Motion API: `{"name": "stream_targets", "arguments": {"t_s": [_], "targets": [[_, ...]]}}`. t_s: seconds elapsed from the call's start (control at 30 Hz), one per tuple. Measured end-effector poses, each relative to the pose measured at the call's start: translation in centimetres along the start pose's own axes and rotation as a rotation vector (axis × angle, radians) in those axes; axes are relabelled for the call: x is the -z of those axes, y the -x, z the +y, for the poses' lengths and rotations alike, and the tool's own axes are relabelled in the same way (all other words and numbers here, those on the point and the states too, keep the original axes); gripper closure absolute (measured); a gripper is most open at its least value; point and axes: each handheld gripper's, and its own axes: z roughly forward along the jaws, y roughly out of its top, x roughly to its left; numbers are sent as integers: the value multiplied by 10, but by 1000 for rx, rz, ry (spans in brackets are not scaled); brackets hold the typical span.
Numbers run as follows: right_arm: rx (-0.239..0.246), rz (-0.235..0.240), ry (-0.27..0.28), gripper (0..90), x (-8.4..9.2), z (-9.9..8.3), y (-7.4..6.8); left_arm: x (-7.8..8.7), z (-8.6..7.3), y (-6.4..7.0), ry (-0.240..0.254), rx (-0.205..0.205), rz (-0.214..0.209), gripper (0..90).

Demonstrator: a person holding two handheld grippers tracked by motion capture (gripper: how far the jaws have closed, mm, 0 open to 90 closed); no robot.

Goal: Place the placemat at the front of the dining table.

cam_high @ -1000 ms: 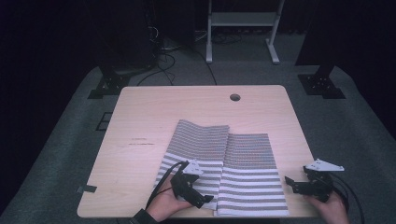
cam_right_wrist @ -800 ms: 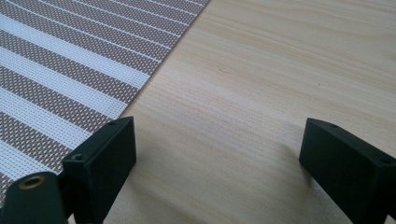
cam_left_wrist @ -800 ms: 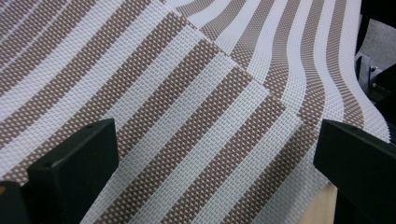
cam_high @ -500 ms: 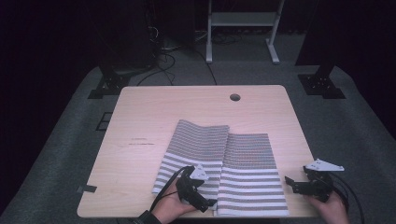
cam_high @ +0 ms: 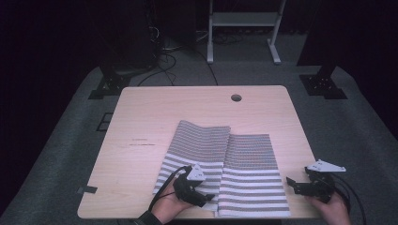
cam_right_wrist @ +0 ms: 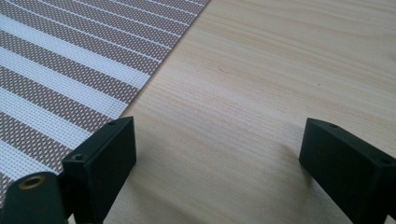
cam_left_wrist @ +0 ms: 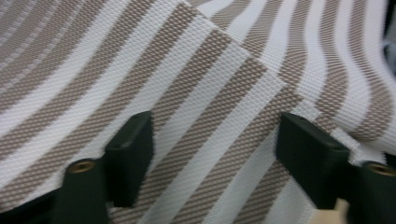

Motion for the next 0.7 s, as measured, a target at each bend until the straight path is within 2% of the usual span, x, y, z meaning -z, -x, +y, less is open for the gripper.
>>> {"name": "stream_targets", "arguments": {"t_s": [0.03,0.1,0.13,0.17,0.2,0.37,0.43,0.53,0.57,0.7], "targets": [[0,0,0,96,0,0,0,-1,0,2,5,17,-13,93],[0,0,0,96,0,0,0,-3,-1,6,13,22,-7,36],[-1,0,0,96,0,0,0,-4,-2,9,15,16,7,16],[0,0,0,96,0,0,0,-7,-3,15,16,-10,51,10],[0,1,0,96,0,0,0,-8,-4,17,15,-19,62,9],[0,0,0,96,0,0,0,-8,-6,18,27,-32,74,15],[0,0,0,96,0,0,0,-7,-6,19,22,-45,79,50],[0,0,0,96,0,0,0,-6,-6,18,27,-49,71,103],[0,0,0,96,0,0,0,-6,-6,19,30,-65,58,130],[1,1,0,96,0,0,0,-6,-6,19,38,-70,54,162]]}}
